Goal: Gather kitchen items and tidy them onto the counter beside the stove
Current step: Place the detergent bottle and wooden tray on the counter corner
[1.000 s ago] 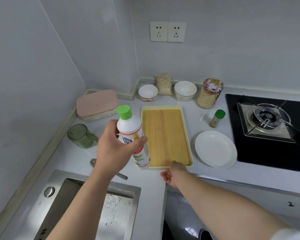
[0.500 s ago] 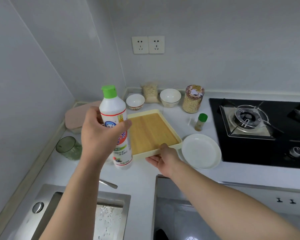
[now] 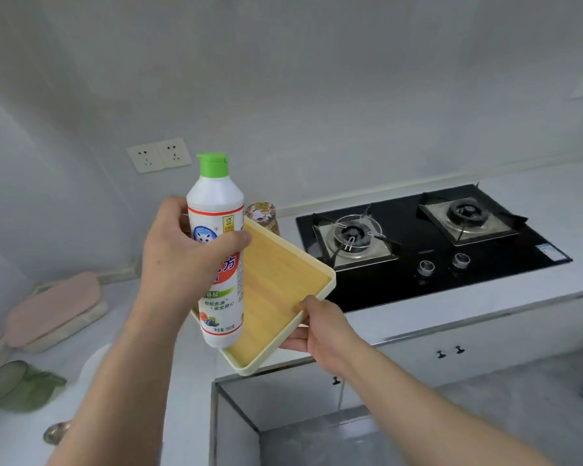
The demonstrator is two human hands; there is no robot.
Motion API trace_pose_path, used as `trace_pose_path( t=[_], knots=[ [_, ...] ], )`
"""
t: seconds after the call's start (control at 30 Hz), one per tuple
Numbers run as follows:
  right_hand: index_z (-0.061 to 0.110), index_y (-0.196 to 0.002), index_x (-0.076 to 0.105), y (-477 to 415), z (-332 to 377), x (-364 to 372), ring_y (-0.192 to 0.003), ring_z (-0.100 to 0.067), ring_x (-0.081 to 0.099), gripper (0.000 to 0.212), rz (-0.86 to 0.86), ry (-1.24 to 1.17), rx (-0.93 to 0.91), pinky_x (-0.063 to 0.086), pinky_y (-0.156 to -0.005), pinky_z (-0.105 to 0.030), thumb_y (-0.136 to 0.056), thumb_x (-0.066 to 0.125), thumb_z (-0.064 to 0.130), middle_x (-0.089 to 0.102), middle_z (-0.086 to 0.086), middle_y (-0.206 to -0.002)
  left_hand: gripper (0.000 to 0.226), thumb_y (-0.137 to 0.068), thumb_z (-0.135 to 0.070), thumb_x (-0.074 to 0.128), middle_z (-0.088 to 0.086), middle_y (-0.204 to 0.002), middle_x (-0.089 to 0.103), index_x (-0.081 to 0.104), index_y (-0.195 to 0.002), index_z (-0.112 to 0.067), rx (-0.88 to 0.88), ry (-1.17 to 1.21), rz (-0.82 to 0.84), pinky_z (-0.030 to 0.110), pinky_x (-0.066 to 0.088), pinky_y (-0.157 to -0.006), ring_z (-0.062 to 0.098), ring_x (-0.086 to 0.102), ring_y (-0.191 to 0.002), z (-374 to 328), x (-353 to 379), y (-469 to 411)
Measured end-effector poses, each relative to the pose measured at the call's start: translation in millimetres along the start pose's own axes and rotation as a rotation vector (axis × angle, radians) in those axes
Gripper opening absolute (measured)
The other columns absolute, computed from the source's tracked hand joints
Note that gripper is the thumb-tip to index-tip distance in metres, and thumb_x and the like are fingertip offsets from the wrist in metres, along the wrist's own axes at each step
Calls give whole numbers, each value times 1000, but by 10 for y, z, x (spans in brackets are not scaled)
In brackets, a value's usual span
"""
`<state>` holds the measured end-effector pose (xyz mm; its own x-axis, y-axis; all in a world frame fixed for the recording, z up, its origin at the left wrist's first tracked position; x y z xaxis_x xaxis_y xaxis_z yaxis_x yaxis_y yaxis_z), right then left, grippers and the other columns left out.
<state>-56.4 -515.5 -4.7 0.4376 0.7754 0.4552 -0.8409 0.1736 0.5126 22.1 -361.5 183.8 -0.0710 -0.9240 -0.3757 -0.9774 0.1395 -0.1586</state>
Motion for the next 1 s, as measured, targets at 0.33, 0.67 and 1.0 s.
trace_pose_path(
  t=[0.33, 0.67, 1.0],
  knots=[
    [2, -114, 52, 1363, 640, -2330, -87, -42, 72, 25, -223, -113, -222, 60, -77, -51, -99, 34, 9, 75, -18, -82, 41, -69, -21, 85, -3, -91, 71, 58, -99, -26, 56, 204, 273, 34, 55, -65, 17, 72, -80, -889, 2189, 1017],
    [2, -112, 54, 2526, 1131, -4382, -88, -42, 72, 22, -504, -326, -415, 58, -82, -54, -99, 36, 9, 75, -20, -88, 38, -73, -25, 84, -6, -94, 72, 58, -101, -29, 120, 295, 482, 34, 58, -70, 13, 72, -84, -1765, 4164, 1896],
    [5, -111, 52, 2655, 1661, -6014, -87, -42, 72, 19, -692, -460, -447, 58, -81, -53, -100, 38, 9, 75, -21, -90, 44, -72, -26, 86, -5, -97, 72, 58, -105, -22, 123, 402, 544, 34, 59, -73, 11, 73, -83, -2319, 6122, 1914]
  ],
)
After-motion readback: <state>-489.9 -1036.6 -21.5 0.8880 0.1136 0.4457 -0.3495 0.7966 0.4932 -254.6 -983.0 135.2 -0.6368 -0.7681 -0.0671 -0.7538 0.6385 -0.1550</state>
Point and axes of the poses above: each hand's wrist, its own y-axis away from the middle knuckle, its own x-axis out of the palm, z = x × y, the point moved 6 cm from there along -y, towards the middle knuckle
